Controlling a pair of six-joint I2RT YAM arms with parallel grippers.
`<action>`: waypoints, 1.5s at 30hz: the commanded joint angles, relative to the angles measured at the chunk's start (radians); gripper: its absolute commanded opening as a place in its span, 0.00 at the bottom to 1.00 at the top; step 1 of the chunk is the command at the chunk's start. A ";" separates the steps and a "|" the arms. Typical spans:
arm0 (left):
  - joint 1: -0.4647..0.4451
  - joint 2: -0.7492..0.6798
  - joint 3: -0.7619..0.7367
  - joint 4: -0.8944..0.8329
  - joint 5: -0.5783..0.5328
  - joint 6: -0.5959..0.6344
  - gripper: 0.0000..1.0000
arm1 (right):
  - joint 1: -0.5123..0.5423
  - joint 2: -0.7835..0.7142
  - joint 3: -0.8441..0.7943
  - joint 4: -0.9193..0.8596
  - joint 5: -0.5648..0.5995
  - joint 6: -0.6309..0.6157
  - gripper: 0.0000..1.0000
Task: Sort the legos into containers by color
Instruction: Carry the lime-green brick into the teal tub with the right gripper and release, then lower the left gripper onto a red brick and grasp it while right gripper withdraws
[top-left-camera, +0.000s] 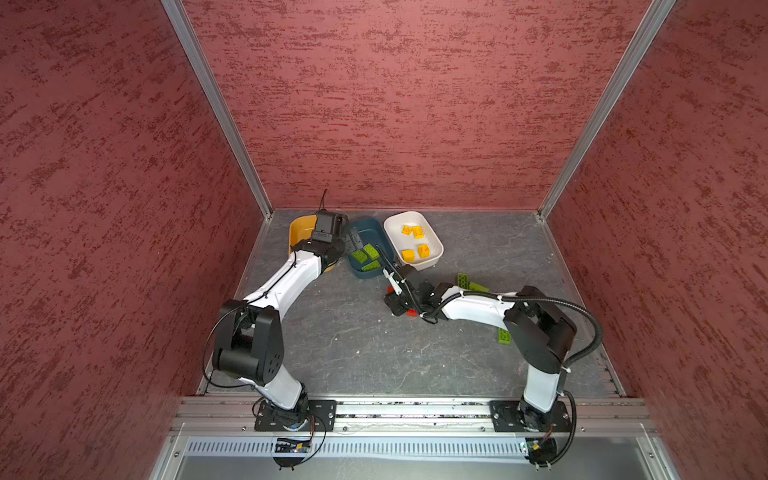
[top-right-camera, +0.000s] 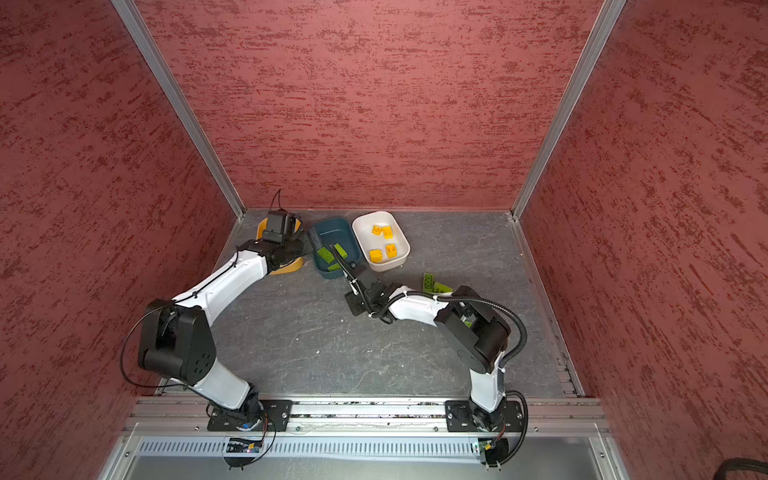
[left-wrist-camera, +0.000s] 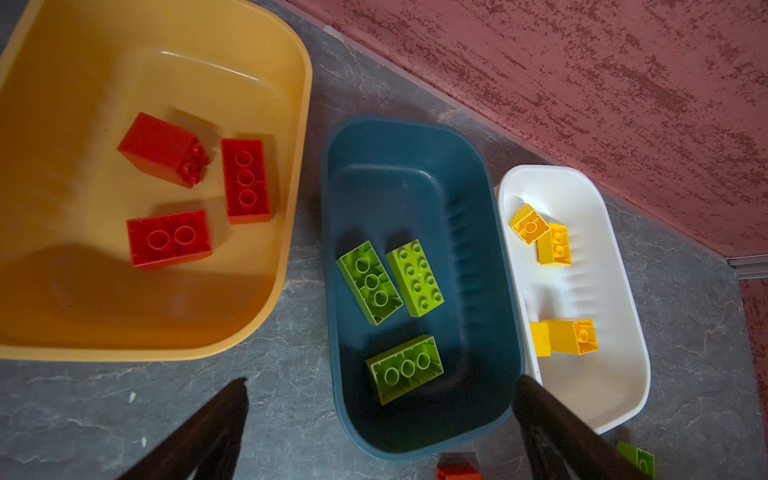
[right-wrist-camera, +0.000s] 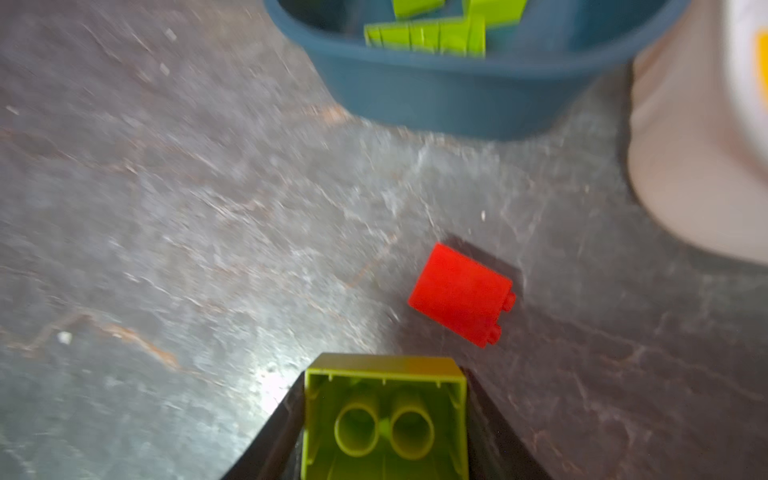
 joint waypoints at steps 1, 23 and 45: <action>0.008 -0.053 -0.054 -0.034 -0.054 -0.036 0.99 | -0.015 -0.045 -0.005 0.109 -0.038 -0.017 0.43; -0.030 -0.247 -0.366 -0.050 -0.095 -0.198 0.99 | -0.176 0.420 0.650 0.034 -0.095 -0.157 0.46; -0.115 -0.251 -0.423 0.041 -0.130 -0.081 0.99 | -0.192 0.675 1.155 -0.096 -0.148 -0.156 0.86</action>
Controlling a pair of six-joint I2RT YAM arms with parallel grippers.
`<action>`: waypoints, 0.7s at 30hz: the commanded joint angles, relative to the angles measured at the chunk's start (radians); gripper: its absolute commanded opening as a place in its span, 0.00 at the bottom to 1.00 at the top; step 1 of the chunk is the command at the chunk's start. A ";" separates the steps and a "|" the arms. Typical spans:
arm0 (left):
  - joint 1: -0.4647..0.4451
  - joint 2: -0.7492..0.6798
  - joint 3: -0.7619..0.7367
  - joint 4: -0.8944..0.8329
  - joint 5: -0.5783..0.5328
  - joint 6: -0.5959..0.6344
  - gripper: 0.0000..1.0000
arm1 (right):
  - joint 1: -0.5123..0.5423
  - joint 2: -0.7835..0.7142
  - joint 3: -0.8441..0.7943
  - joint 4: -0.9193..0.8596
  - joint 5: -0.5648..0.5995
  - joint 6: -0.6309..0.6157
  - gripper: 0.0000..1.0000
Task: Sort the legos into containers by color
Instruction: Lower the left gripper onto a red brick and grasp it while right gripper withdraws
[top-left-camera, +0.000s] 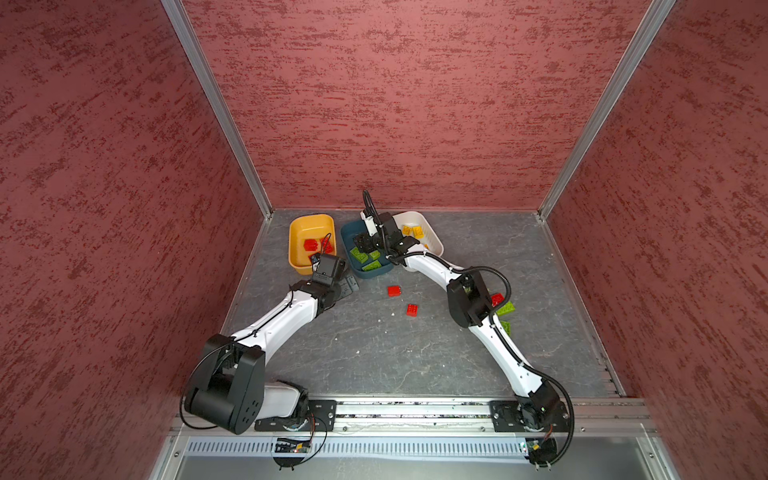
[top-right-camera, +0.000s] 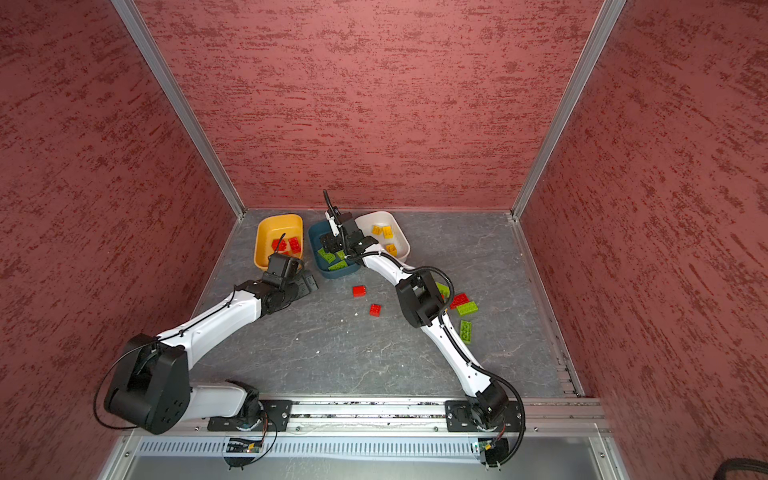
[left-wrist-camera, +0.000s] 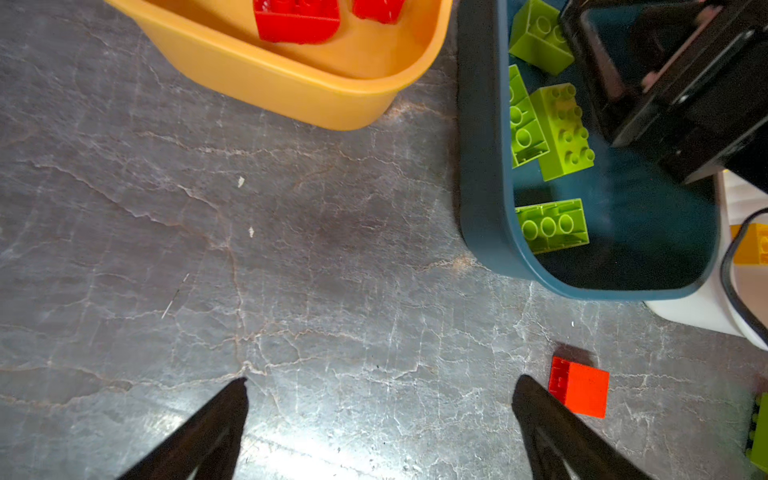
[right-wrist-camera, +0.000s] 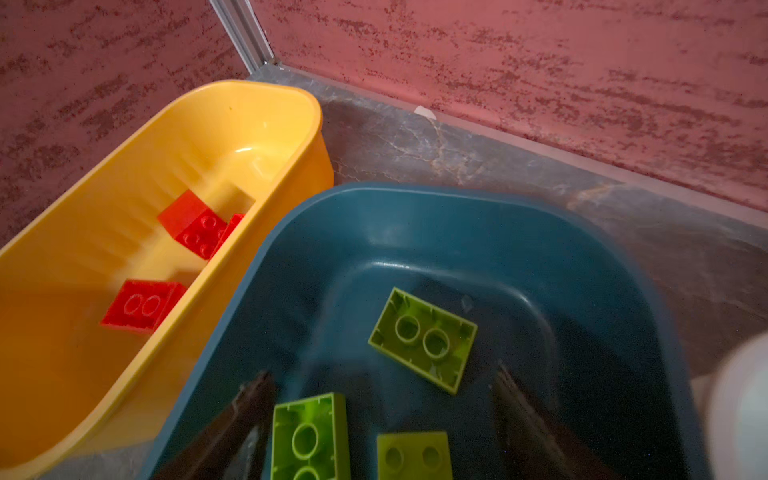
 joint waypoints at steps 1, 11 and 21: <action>-0.017 -0.012 0.000 0.050 -0.008 0.067 0.99 | -0.001 -0.174 -0.121 0.049 -0.046 -0.063 0.87; -0.082 0.032 0.066 -0.005 0.002 0.100 0.99 | -0.001 -0.592 -0.725 0.327 -0.005 -0.031 0.99; -0.259 0.226 0.254 -0.182 -0.047 0.046 0.99 | -0.002 -1.082 -1.466 0.653 0.407 0.207 0.99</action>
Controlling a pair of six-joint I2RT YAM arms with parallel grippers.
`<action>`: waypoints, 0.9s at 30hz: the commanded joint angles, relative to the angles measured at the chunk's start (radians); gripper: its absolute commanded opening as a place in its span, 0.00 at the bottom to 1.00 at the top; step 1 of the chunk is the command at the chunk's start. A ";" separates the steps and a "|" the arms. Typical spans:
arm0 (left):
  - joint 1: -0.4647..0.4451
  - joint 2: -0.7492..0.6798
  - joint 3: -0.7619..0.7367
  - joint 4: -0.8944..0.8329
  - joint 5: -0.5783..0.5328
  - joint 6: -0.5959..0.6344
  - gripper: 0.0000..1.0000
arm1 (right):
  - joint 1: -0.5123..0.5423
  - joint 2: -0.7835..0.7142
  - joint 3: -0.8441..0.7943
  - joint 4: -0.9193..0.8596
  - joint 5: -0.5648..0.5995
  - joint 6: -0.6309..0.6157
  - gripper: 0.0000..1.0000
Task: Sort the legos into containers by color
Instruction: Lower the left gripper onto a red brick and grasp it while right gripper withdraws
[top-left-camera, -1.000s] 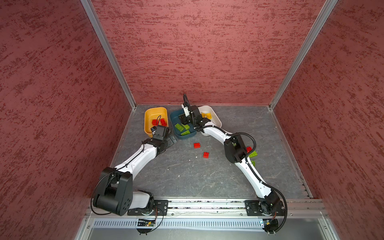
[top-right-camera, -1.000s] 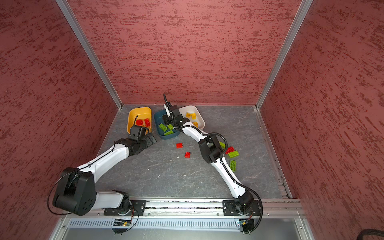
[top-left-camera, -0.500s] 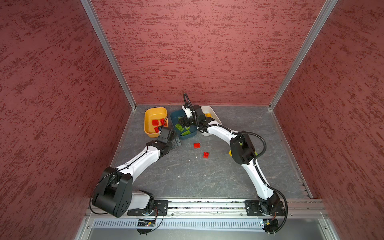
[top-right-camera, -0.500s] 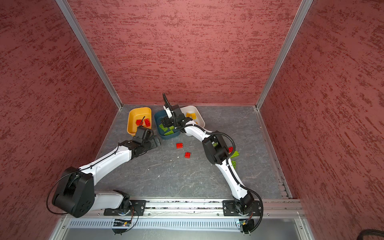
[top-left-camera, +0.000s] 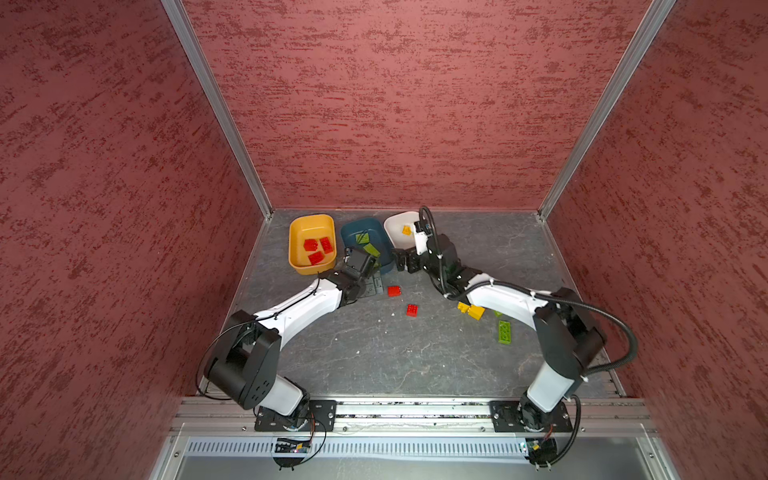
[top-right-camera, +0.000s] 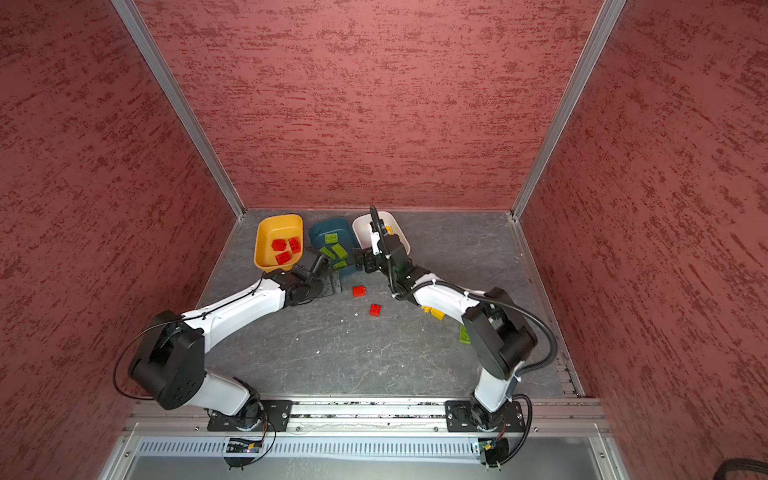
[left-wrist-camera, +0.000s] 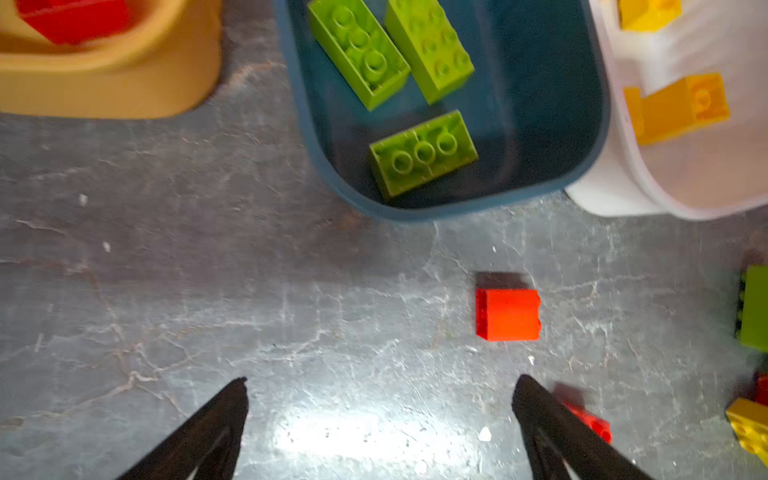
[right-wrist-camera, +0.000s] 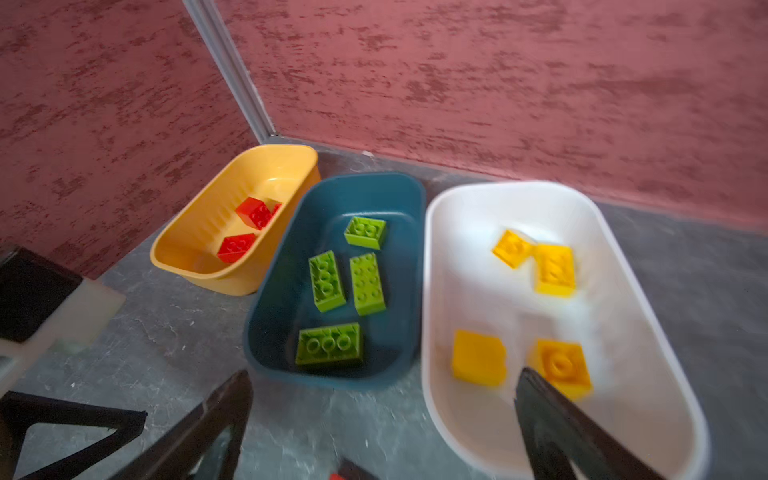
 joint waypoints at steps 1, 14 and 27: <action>-0.048 0.067 0.060 -0.064 -0.021 -0.011 0.99 | -0.002 -0.108 -0.151 0.142 0.204 0.101 0.99; -0.149 0.410 0.359 -0.154 -0.095 -0.014 0.93 | -0.006 -0.334 -0.370 -0.068 0.455 0.315 0.99; -0.154 0.520 0.407 -0.128 -0.020 -0.035 0.66 | -0.007 -0.314 -0.346 -0.148 0.443 0.340 0.99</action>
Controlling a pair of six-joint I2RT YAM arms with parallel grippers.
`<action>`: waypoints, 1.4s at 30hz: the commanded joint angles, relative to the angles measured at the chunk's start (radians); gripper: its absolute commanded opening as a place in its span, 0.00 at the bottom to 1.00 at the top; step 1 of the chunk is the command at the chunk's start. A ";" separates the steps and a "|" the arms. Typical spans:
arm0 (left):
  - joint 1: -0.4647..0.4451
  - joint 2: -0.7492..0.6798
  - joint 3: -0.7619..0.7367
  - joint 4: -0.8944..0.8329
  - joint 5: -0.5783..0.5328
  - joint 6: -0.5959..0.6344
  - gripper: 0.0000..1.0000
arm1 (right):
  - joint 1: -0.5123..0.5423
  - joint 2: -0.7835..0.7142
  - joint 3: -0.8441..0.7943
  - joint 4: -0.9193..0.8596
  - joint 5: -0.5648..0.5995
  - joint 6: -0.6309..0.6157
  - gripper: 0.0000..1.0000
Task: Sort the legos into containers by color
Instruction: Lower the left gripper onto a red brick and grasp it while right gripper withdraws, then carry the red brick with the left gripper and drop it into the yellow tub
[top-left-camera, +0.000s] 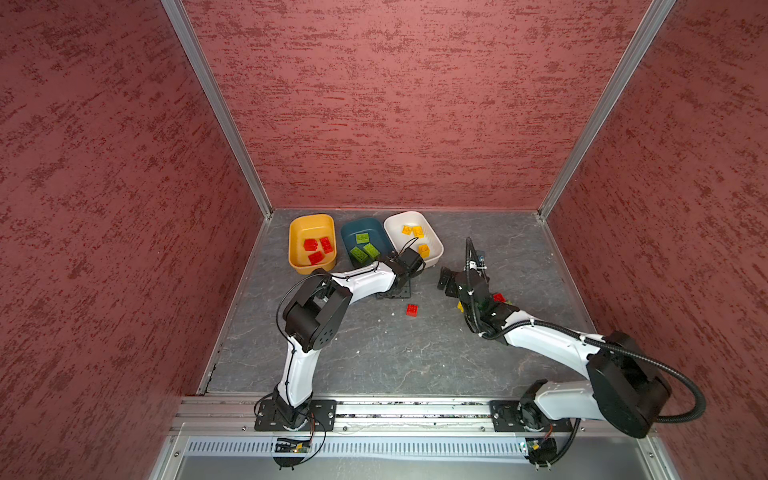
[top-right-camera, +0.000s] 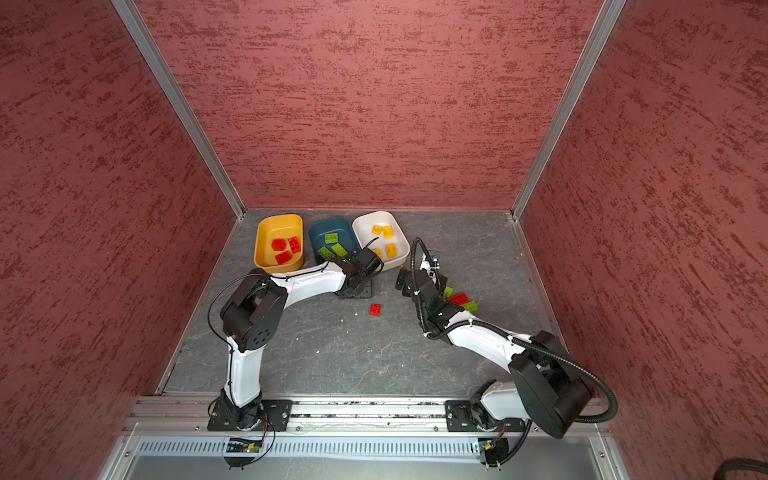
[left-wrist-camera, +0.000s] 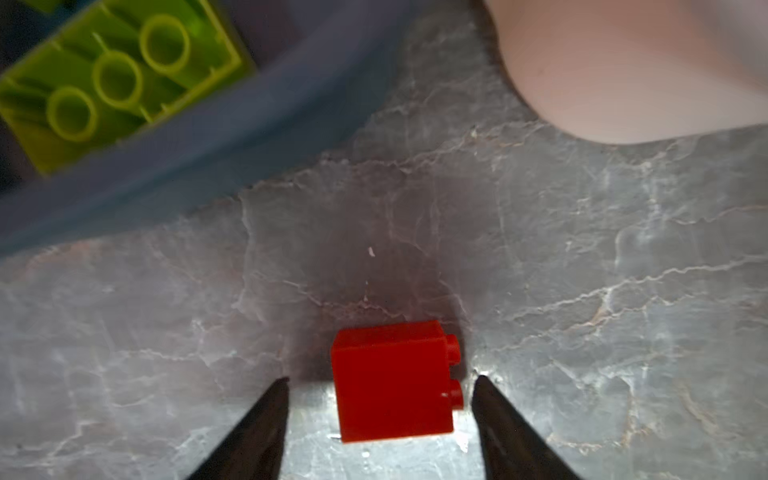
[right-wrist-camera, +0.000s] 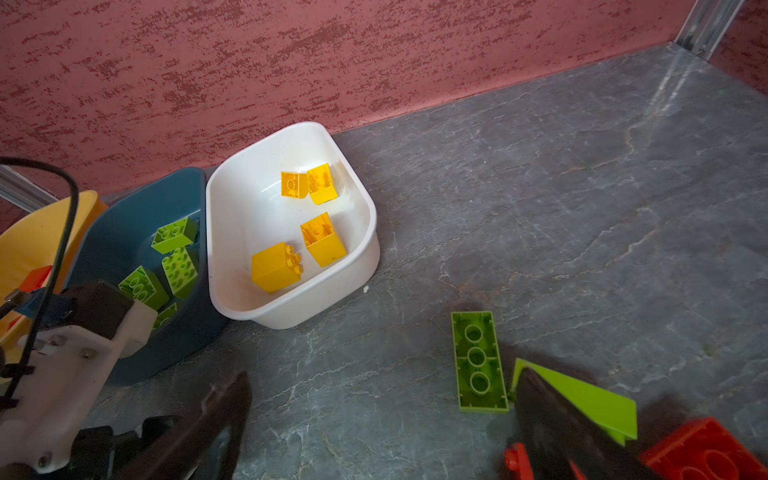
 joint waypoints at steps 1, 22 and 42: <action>-0.004 0.025 0.006 0.013 0.011 -0.009 0.65 | -0.005 0.012 0.025 -0.036 0.031 0.023 0.99; -0.014 -0.142 -0.133 0.174 -0.053 0.055 0.36 | -0.003 0.029 0.049 0.018 -0.204 -0.126 0.99; 0.368 -0.392 -0.270 0.322 -0.213 0.227 0.35 | 0.015 0.069 0.055 0.057 -0.168 -0.133 0.99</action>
